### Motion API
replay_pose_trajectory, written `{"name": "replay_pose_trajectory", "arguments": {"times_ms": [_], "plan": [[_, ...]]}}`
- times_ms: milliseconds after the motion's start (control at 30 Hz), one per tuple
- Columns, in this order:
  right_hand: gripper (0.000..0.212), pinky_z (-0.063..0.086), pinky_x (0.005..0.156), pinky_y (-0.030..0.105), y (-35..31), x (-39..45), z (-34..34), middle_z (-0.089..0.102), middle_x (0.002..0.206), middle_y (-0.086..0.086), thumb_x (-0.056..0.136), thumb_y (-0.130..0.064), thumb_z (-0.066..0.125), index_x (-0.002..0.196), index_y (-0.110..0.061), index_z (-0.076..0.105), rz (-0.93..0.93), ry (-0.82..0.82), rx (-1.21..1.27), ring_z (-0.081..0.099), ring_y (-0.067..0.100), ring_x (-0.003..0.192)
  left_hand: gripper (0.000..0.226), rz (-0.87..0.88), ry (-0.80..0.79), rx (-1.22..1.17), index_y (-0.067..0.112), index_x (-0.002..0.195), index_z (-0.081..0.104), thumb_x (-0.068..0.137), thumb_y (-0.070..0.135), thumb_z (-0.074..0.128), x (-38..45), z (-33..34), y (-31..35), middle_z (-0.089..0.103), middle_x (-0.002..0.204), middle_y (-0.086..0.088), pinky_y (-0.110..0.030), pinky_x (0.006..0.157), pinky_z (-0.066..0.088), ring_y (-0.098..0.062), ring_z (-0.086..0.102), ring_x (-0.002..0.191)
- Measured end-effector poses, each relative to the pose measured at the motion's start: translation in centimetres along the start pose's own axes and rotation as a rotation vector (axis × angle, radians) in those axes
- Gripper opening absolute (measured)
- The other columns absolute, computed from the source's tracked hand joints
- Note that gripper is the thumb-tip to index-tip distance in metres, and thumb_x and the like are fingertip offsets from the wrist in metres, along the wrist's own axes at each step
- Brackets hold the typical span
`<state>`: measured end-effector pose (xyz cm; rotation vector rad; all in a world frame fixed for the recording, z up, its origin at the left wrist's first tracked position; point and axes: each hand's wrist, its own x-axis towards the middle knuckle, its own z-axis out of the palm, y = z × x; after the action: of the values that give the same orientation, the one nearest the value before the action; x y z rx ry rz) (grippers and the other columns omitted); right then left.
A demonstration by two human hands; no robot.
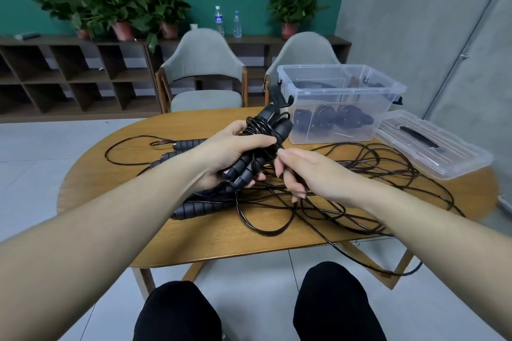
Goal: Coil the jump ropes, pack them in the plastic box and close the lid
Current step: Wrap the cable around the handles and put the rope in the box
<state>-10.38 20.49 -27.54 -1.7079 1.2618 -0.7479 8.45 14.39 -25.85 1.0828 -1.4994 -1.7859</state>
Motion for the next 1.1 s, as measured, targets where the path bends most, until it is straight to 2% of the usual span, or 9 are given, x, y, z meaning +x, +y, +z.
{"name": "replay_pose_trajectory", "arguments": {"times_ms": [100, 233, 433, 567, 633, 700, 867, 967, 1100], "plan": [[0.039, 0.052, 0.081, 0.048, 0.3, -0.5, -0.2, 0.042, 0.051, 0.002, 0.109, -0.037, 0.029, 0.090, -0.013, 0.053, -0.042, -0.007, -0.066, 0.052, 0.020, 0.054, 0.050, 0.029, -0.067, -0.084, 0.023, 0.125, 0.049, 0.082, 0.026, 0.076, -0.1, 0.5, -0.8, 0.069, 0.092, -0.018, -0.035, 0.059, 0.052, -0.033, 0.066, 0.068], [0.041, 0.049, 0.065, 0.025, 0.5, -0.9, -0.8, 0.043, 0.047, 0.001, 0.107, -0.039, 0.033, 0.083, -0.013, 0.053, -0.070, -0.024, -0.132, 0.053, 0.022, 0.049, 0.053, 0.103, -0.064, -0.141, 0.020, 0.119, 0.049, 0.076, 0.040, 0.073, -0.3, 1.1, -1.7, 0.072, 0.094, -0.014, -0.034, 0.058, 0.052, -0.032, 0.067, 0.069], [0.050, 0.049, 0.069, 0.020, 1.3, -1.3, -1.7, 0.052, 0.048, 0.003, 0.105, -0.044, 0.035, 0.067, -0.015, 0.051, -0.103, -0.051, -0.339, 0.057, 0.019, 0.051, 0.084, 0.059, -0.084, -0.144, 0.009, 0.136, 0.044, 0.074, 0.053, 0.079, 0.2, 1.2, -2.8, 0.071, 0.096, -0.014, -0.034, 0.058, 0.055, -0.031, 0.068, 0.068], [0.048, 0.050, 0.080, 0.029, 2.2, -1.9, -3.8, 0.066, 0.065, 0.000, 0.101, -0.053, 0.038, 0.066, -0.024, 0.056, -0.103, -0.043, -0.563, 0.061, 0.010, 0.065, 0.060, 0.009, -0.206, -0.157, 0.007, 0.118, 0.060, 0.078, 0.050, 0.070, -0.1, 0.2, -2.9, 0.067, 0.085, -0.014, -0.031, 0.053, 0.054, -0.028, 0.066, 0.065], [0.042, 0.052, 0.081, 0.034, 2.5, -2.1, -4.4, 0.068, 0.070, -0.007, 0.096, -0.059, 0.041, 0.074, -0.029, 0.061, -0.072, -0.098, -0.584, 0.063, 0.008, 0.070, 0.062, 0.002, -0.325, -0.118, 0.005, 0.118, 0.058, 0.077, 0.050, 0.073, -0.2, -0.2, -2.8, 0.066, 0.084, -0.016, -0.031, 0.052, 0.055, -0.029, 0.066, 0.064], [0.038, 0.052, 0.081, 0.034, 2.5, -2.0, -4.8, 0.068, 0.073, -0.012, 0.091, -0.061, 0.047, 0.075, -0.032, 0.064, -0.046, -0.172, -0.603, 0.064, 0.007, 0.073, 0.071, -0.002, -0.463, 0.008, 0.010, 0.126, 0.049, 0.074, 0.048, 0.080, -0.1, -0.3, -2.6, 0.067, 0.091, -0.023, -0.033, 0.053, 0.055, -0.032, 0.066, 0.064], [0.040, 0.038, 0.058, 0.023, 1.7, -1.2, -5.3, 0.056, 0.056, -0.018, 0.091, -0.039, 0.063, 0.055, -0.034, 0.048, -0.077, -0.247, -0.930, 0.051, -0.001, 0.057, 0.048, -0.074, -0.621, 0.493, 0.018, 0.122, 0.048, 0.083, 0.033, 0.072, -0.2, 0.5, -0.4, 0.066, 0.110, -0.032, -0.046, 0.068, 0.057, -0.038, 0.067, 0.073], [0.032, 0.037, 0.058, 0.025, 0.7, -0.7, -4.8, 0.054, 0.058, -0.011, 0.091, -0.044, 0.060, 0.062, -0.034, 0.050, -0.096, -0.259, -1.181, 0.051, 0.003, 0.059, 0.040, -0.140, -0.601, 0.761, 0.021, 0.115, 0.053, 0.083, 0.032, 0.074, 0.0, 1.6, 0.8, 0.069, 0.110, -0.023, -0.053, 0.077, 0.057, -0.037, 0.070, 0.075], [0.035, 0.040, 0.059, 0.027, 0.0, 0.2, -5.0, 0.055, 0.058, -0.009, 0.089, -0.053, 0.061, 0.066, -0.029, 0.051, -0.031, -0.217, -1.228, 0.050, 0.005, 0.060, 0.029, -0.108, -0.587, 1.178, 0.034, 0.106, 0.053, 0.084, 0.035, 0.072, 0.2, 3.1, 1.2, 0.071, 0.092, -0.004, -0.043, 0.071, 0.059, -0.028, 0.069, 0.072]]}}
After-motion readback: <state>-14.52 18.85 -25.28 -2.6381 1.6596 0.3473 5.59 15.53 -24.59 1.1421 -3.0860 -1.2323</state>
